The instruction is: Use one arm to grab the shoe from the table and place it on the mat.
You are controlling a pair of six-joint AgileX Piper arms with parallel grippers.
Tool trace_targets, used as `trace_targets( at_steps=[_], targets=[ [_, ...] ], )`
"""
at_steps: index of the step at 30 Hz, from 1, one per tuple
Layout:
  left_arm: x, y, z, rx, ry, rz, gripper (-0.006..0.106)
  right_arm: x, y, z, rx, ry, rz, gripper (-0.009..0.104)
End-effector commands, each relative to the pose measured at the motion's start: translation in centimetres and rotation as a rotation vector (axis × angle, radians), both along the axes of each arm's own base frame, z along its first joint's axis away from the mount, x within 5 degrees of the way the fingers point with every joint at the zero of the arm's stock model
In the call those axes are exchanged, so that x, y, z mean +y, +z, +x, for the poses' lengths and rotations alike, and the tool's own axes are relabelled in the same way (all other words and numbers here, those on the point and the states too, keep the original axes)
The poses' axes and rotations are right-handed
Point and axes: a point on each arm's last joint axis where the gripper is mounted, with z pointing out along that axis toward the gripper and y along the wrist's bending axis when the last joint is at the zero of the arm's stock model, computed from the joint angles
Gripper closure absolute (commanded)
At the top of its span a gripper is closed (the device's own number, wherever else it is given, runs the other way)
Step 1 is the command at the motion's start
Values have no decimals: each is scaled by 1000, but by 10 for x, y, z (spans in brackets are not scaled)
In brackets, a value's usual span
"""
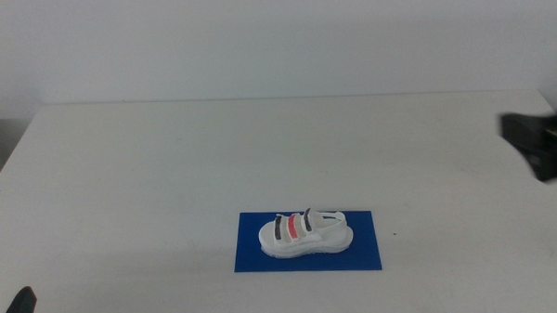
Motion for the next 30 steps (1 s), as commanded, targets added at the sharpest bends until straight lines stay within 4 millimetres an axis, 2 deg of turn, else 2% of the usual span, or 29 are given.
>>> trace_targets(
  at_steps=[1, 7, 11, 23, 30],
  targets=[
    [0, 10, -1, -104, -3, -26, 7, -12, 12, -15, -118, -35, 55, 23],
    [0, 10, -1, -104, -3, -26, 7, -27, 0, -58, -278, -30, 30, 23],
    [0, 10, -1, -104, -3, -26, 7, -31, -20, -81, -322, -7, -3, 23],
    [0, 10, -1, -104, -3, -26, 7, -39, -81, -118, -361, 15, -44, 23],
    [0, 10, -1, -104, -3, -26, 7, -42, -108, -134, -419, 12, -31, 23]
  ],
)
